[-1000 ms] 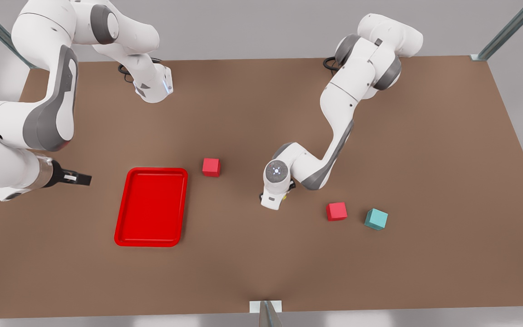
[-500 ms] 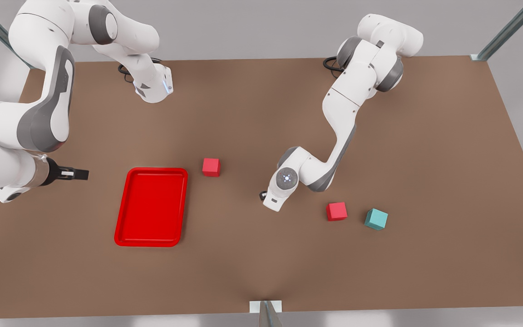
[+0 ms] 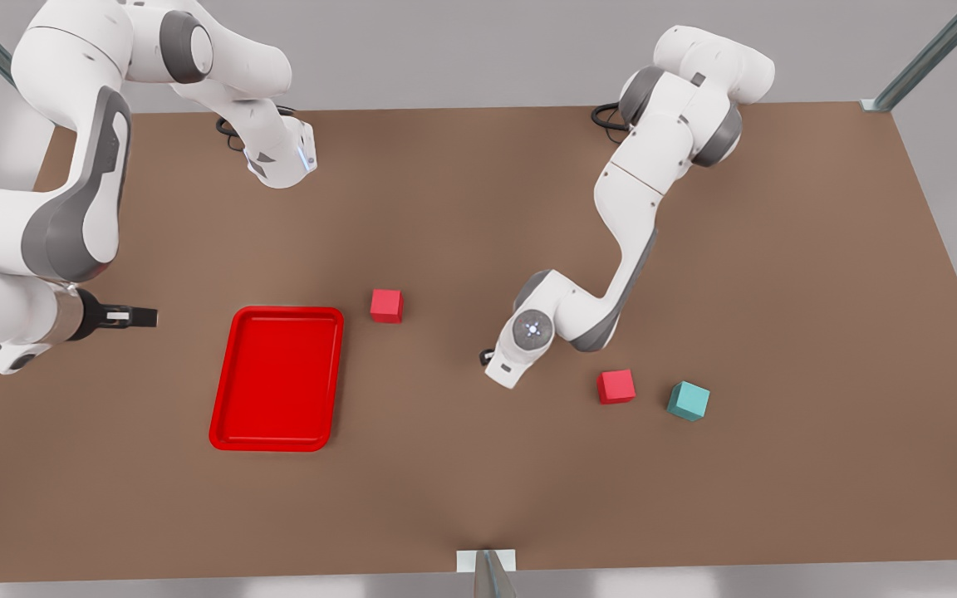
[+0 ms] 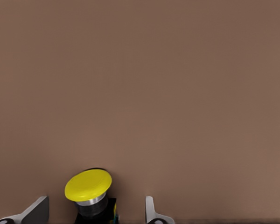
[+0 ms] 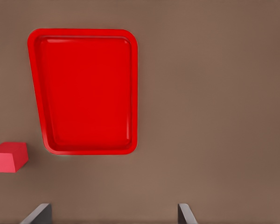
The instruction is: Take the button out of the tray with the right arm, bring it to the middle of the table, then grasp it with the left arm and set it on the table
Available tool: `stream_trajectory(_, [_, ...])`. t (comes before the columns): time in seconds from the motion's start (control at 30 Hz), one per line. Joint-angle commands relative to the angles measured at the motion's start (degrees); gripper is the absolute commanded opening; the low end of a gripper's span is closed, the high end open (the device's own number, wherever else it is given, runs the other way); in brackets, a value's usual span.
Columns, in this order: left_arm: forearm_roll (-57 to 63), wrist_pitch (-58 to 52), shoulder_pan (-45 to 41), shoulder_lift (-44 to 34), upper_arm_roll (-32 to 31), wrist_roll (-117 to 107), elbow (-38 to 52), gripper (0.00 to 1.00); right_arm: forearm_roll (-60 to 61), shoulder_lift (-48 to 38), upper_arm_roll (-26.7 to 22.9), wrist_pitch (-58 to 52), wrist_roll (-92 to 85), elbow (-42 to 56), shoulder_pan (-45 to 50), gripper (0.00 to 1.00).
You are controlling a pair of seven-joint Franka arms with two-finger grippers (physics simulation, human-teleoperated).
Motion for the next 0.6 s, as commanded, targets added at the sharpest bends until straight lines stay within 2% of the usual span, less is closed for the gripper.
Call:
stream_trajectory(0.0, [0.1, -0.3, -0.4, -0.5, 0.0, 3.9, -0.5, 1.00, 0.0, 0.0, 0.0, 0.2, -3.2, 0.0, 0.1, 1.00])
stream_trajectory(0.03, [0.0, -0.3, -0.4, -0.5, 0.0, 3.9, -0.5, 1.00, 0.0, 0.1, 0.0, 0.2, -3.2, 0.0, 0.1, 1.00])
stream_trajectory(0.1, [-0.1, -0.2, -0.3, -0.4, 0.0, 3.9, -0.5, 0.94, 0.1, 0.1, 0.0, 0.2, -3.2, 0.0, 0.1, 1.00])
stream_trajectory(0.2, [-0.2, -0.2, -0.1, -0.4, 0.0, 4.0, -0.5, 0.79, 0.3, 0.1, 0.0, 0.2, -3.2, 0.0, 0.1, 1.00])
stream_trajectory(0.3, [-0.3, 0.2, 0.0, -0.4, 0.0, 3.9, -0.5, 0.79, 0.3, 0.1, 0.0, 0.2, -3.2, 0.0, 0.1, 1.00])
stream_trajectory(0.43, [-0.3, 0.2, -0.1, -0.4, 0.0, 3.9, -0.5, 0.71, 0.5, 0.1, 0.1, 0.2, -3.2, 0.0, 0.2, 1.00])
stream_trajectory(0.57, [-0.4, 0.5, -0.1, -0.1, 0.0, 3.9, -0.5, 0.70, 0.5, 0.1, 0.0, 0.2, -3.2, 0.0, 0.2, 1.00])
